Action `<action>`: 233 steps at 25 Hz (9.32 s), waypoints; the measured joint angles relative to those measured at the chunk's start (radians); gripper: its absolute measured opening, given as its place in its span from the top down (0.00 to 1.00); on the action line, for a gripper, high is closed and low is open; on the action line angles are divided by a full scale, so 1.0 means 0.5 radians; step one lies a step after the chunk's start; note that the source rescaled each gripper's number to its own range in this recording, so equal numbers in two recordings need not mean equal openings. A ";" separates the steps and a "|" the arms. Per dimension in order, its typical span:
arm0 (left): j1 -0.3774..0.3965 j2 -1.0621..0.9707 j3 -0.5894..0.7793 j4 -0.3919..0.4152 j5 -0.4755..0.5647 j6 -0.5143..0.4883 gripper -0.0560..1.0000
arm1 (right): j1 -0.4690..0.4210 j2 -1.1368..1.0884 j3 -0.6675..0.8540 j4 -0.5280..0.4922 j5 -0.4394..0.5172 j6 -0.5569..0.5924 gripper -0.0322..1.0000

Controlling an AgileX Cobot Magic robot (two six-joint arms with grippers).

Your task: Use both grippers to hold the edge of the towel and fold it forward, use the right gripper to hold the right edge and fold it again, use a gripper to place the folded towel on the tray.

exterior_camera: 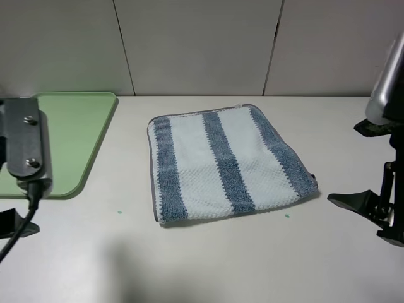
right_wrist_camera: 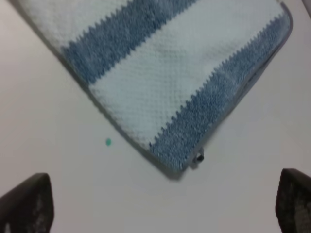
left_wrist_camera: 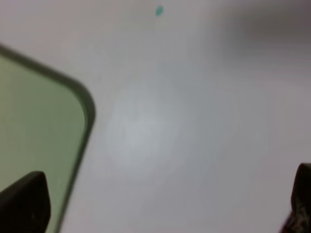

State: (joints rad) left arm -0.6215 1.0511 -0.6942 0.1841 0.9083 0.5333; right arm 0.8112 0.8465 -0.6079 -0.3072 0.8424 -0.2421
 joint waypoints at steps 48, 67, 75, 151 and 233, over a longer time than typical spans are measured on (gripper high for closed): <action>-0.305 0.910 -0.001 0.102 -1.277 0.677 0.02 | -0.662 1.474 -0.008 -0.725 -0.964 -0.511 0.00; -0.305 0.910 -0.001 0.102 -1.320 0.661 0.03 | -0.805 1.899 -0.036 -0.934 -1.141 -0.629 0.00; -0.305 0.910 -0.001 0.102 -1.334 0.657 0.03 | -0.825 1.932 -0.048 -1.040 -1.195 -0.635 0.00; -0.451 1.401 -0.004 0.106 -1.994 0.533 0.07 | -0.836 1.989 -0.046 -0.983 -1.173 -0.561 0.97; -0.304 1.685 -0.028 0.105 -1.967 0.565 0.93 | -0.838 1.989 -0.046 -0.931 -1.222 -0.558 0.97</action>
State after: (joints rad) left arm -0.7734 1.8936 -0.7083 0.2365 -0.0752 0.8159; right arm 0.3924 1.8408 -0.6311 -0.7727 0.2313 -0.5212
